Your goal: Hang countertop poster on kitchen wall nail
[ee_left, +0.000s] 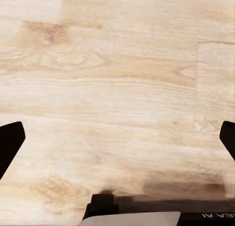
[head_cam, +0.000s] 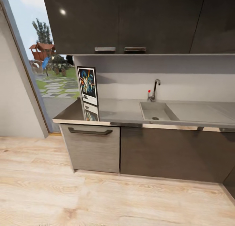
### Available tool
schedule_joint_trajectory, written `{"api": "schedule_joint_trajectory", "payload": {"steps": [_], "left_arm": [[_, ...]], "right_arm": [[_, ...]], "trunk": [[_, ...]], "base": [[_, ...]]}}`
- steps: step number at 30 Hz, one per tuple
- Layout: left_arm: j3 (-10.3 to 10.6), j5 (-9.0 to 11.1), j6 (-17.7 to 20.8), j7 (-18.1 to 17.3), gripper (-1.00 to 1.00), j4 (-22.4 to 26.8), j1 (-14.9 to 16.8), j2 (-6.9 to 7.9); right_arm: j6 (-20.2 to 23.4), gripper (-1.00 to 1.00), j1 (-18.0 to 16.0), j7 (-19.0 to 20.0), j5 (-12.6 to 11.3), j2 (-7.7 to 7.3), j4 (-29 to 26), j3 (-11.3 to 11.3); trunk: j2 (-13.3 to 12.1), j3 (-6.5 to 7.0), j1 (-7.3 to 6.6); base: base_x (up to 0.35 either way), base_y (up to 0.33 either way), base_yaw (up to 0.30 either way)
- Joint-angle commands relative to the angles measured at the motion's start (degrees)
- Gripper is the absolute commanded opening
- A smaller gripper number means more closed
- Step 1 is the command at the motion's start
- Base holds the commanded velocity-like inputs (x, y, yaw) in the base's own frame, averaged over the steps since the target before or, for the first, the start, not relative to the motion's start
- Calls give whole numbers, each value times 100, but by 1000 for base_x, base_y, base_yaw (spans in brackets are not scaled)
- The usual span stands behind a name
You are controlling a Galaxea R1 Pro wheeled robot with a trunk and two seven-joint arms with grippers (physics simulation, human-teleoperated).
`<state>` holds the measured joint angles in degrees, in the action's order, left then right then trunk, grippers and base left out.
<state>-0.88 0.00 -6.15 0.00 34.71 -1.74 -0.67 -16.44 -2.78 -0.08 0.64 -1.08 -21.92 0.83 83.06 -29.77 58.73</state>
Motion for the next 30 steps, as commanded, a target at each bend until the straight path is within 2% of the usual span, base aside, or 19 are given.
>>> {"api": "schedule_joint_trajectory", "payload": {"steps": [1, 8, 20, 24, 26, 30], "left_arm": [[-9, 0, -9, 0, 100, 7, -2, -3], [-10, 0, -9, 8, 100, 10, -2, -3], [-10, 0, -9, 9, 100, 10, -2, -3], [-15, 0, -14, 1, 100, 10, -2, -3], [-14, 4, -58, -11, 100, 27, -2, -3], [7, 15, -416, -27, 100, 294, -2, -8]], "right_arm": [[-17, 100, -3, -1, 6, -1, 4, 8], [-17, 100, -3, -1, 6, -6, 3, 5], [-26, 100, -3, -1, 2, -7, -4, -7], [-20, 100, -3, -1, -16, -7, -9, -19], [-23, 100, -3, -1, -39, -7, -17, -42], [-25, 100, -3, -1, -65, -7, -25, -60]], "trunk": [[2, -4, 0], [2, -4, 0], [2, -4, 0], [2, -4, 0], [2, -4, 0], [2, -4, 0]], "base": [[0, 0, 292], [31, 0, 143], [302, 0, 6], [160, 0, 0], [38, 0, 0], [12, 0, 0]]}}
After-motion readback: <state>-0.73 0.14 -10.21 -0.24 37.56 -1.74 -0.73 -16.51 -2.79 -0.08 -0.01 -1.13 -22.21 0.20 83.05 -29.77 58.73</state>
